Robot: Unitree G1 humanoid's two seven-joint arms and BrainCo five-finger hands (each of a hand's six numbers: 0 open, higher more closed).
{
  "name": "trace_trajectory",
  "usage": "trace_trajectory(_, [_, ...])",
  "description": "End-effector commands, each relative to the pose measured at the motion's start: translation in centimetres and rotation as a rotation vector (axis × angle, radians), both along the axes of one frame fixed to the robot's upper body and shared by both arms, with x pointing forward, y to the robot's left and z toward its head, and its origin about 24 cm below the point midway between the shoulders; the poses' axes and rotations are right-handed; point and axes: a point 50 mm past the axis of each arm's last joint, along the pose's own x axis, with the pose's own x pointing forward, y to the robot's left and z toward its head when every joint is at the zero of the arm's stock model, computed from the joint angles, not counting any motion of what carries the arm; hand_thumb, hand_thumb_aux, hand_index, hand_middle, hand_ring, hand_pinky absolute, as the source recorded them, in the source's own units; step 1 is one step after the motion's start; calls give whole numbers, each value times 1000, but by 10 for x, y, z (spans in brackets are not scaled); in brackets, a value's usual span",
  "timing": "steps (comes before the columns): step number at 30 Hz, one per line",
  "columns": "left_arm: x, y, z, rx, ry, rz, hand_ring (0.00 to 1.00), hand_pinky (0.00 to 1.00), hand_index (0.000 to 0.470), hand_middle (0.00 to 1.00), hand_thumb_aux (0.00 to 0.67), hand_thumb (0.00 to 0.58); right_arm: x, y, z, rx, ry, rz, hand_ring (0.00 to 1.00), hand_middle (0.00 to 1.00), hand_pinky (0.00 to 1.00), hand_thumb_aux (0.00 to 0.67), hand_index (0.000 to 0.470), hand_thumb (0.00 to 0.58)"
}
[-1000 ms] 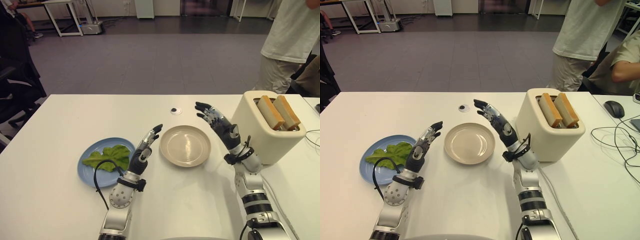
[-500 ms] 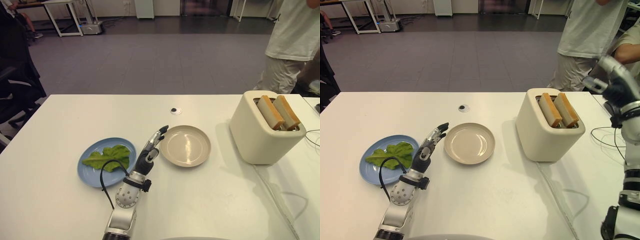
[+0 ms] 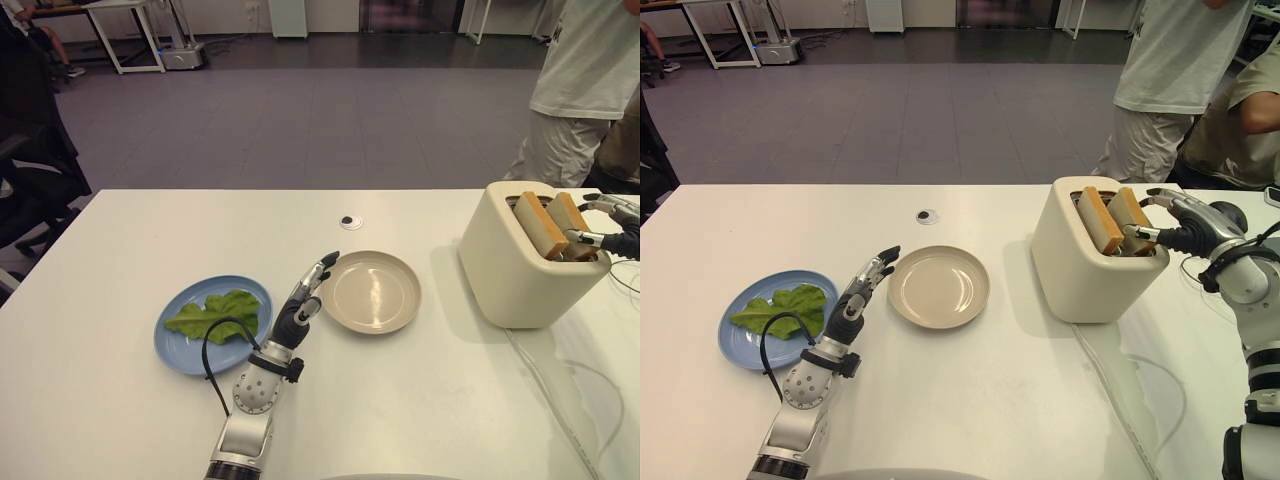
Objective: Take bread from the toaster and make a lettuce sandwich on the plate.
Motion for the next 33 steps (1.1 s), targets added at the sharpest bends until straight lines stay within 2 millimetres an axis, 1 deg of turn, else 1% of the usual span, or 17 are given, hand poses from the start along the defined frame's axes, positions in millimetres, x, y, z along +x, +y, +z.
trace_trajectory(1, [-1, 3, -2, 19, 6, 2, 0, 0, 0, 0, 0, 0, -3, 5, -3, 9, 35, 19, 0, 0, 0, 110, 77, 175])
trace_trajectory(3, [-1, 2, -2, 19, 6, 1, 0, 0, 0, 0, 0, 0, -5, 3, 8, -1, -2, 13, 0, 0, 0, 47, 33, 79])
trace_trajectory(4, [-2, 3, -2, 20, 6, 3, 0, 0, 0, 0, 0, 0, -5, 3, 11, -7, -12, 9, 0, 0, 0, 42, 29, 71])
trace_trajectory(5, [-2, 3, -2, 21, 5, 4, 0, 0, 0, 0, 0, 0, -5, 3, 12, -10, -14, 1, 0, 0, 0, 47, 33, 79])
trace_trajectory(7, [-2, 3, -3, 22, 5, 4, 0, 0, 0, 0, 0, 0, -5, 0, 11, -18, -4, -25, 0, 0, 0, 68, 48, 112])
trace_trajectory(8, [-2, 3, -3, 22, 5, 3, 0, 0, 0, 0, 0, 0, -6, -2, 9, -25, 7, -37, 0, 0, 0, 89, 63, 144])
trace_trajectory(9, [-2, 3, -3, 23, 4, 3, 0, 0, 0, 0, 0, 0, -6, -3, 8, -28, 14, -44, 0, 0, 0, 142, 100, 220])
trace_trajectory(10, [-3, 3, -3, 24, 4, 3, 0, 0, 0, 0, 0, 0, -6, -2, 6, -30, 21, -43, 0, 0, 0, 257, 181, 360])
trace_trajectory(11, [-3, 3, -3, 25, 3, 3, 0, 0, 0, 0, 0, 0, -5, 0, 5, -29, 29, -35, 0, 0, 0, 336, 236, 436])
trace_trajectory(19, [-5, 5, -2, 32, 0, 5, 0, 0, 0, 0, 0, 0, -4, 12, -3, -15, 73, 4, 0, 0, 0, 370, 260, 464])
trace_trajectory(22, [-6, 6, -2, 34, -1, 5, 0, 0, 0, 0, 0, 0, -3, 14, -2, -7, 66, 9, 0, 0, 0, 420, 295, 500])
trace_trajectory(24, [-6, 7, -1, 34, -2, 8, 0, 0, 0, 0, 0, 0, -2, 16, -2, 0, 69, 17, 0, 0, 0, 439, 308, 511])
trace_trajectory(25, [-7, 7, -1, 35, -2, 8, 0, 0, 0, 0, 0, 0, -1, 17, -2, 4, 73, 23, 0, 0, 0, 470, 330, 528])
trace_trajectory(26, [-7, 7, -1, 36, -2, 9, 0, 0, 0, 0, 0, 0, -1, 18, -3, 9, 76, 28, 0, 0, 0, 620, 435, 577])
trace_trajectory(27, [-7, 7, -1, 36, -2, 9, 0, 0, 0, 0, 0, 0, -1, 19, -3, 14, 75, 32, 0, 0, 0, 670, 470, 580])
trace_trajectory(29, [-7, 6, -1, 40, -3, 9, 0, 0, 0, 0, 0, 0, -1, 20, 0, 27, 57, 34, 0, 0, 0, 670, 470, 580])
trace_trajectory(33, [-7, 6, -2, 49, -5, 8, 0, 0, 0, 0, 0, 0, 0, 17, 17, 57, -29, 20, 0, 0, 0, 670, 470, 580])
